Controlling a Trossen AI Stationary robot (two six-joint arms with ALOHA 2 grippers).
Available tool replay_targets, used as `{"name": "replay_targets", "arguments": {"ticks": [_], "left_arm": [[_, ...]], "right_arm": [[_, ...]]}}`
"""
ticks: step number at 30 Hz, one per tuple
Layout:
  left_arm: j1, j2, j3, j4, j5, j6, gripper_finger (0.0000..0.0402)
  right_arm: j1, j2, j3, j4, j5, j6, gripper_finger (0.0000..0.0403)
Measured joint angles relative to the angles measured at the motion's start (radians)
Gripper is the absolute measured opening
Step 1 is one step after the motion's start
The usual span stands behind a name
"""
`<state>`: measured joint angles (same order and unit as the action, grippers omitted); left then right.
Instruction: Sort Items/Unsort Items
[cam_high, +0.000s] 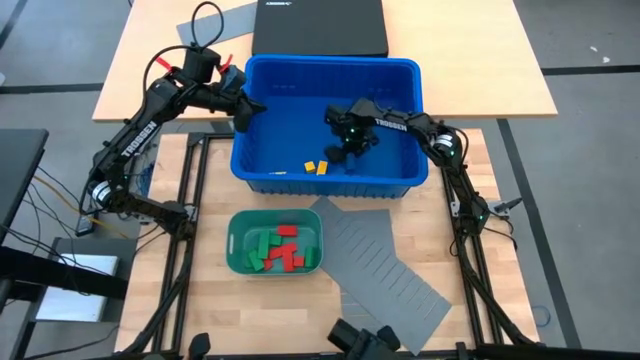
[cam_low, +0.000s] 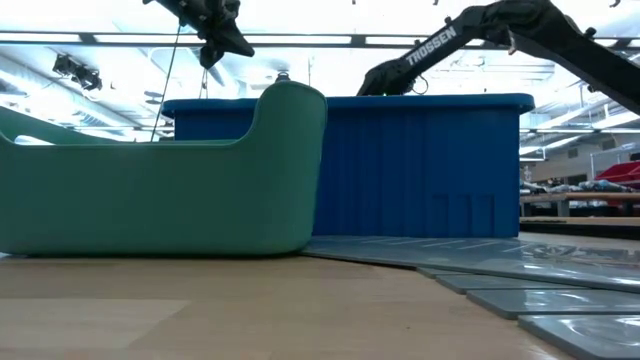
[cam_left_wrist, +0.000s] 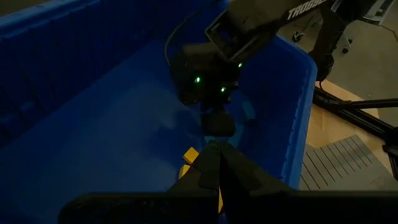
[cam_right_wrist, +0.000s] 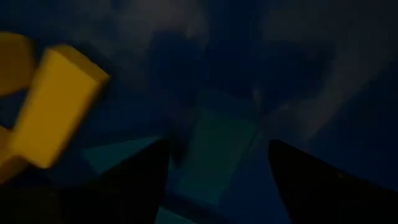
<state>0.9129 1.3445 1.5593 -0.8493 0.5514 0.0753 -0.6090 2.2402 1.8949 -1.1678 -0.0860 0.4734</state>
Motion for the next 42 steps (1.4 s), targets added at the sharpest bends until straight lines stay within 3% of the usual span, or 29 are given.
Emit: {"name": "replay_targets", "arguments": {"ticks": [5, 10, 15, 20, 25, 28, 30, 42], "left_arm": [[0.000, 0.000, 0.000, -0.002, 0.000, 0.001, 0.0005], [0.000, 0.000, 0.000, -0.002, 0.000, 0.003, 0.0005], [0.003, 0.000, 0.000, -0.003, 0.000, 0.000, 0.0005], [0.005, 0.003, 0.000, -0.012, -0.001, 0.000, 0.0005], [0.019, 0.019, 0.002, -0.007, 0.000, 0.000, 0.0005], [0.035, 0.039, 0.000, -0.010, 0.000, 0.000, 0.0005], [0.043, 0.048, 0.001, -0.004, 0.003, 0.000, 0.0005], [0.045, 0.114, 0.000, 0.100, -0.045, -0.005, 0.0005]], "right_arm": [[0.000, -0.001, -0.085, 0.074, -0.032, 0.003, 0.0244], [0.012, -0.005, -0.103, 0.110, -0.041, -0.034, 0.0125], [0.021, 0.000, -0.010, 0.109, -0.104, -0.116, 0.0126], [0.019, -0.031, 0.227, -0.031, -0.139, -0.191, 0.0126], [0.020, -0.096, 0.461, -0.042, -0.338, -0.231, 0.0126], [0.038, -0.169, 0.420, 0.055, -0.509, -0.216, 0.0126], [0.066, -0.199, 0.419, 0.078, -0.564, -0.209, 0.0126], [0.316, -0.189, 0.415, 0.065, -0.621, -0.177, 0.0126]]}}
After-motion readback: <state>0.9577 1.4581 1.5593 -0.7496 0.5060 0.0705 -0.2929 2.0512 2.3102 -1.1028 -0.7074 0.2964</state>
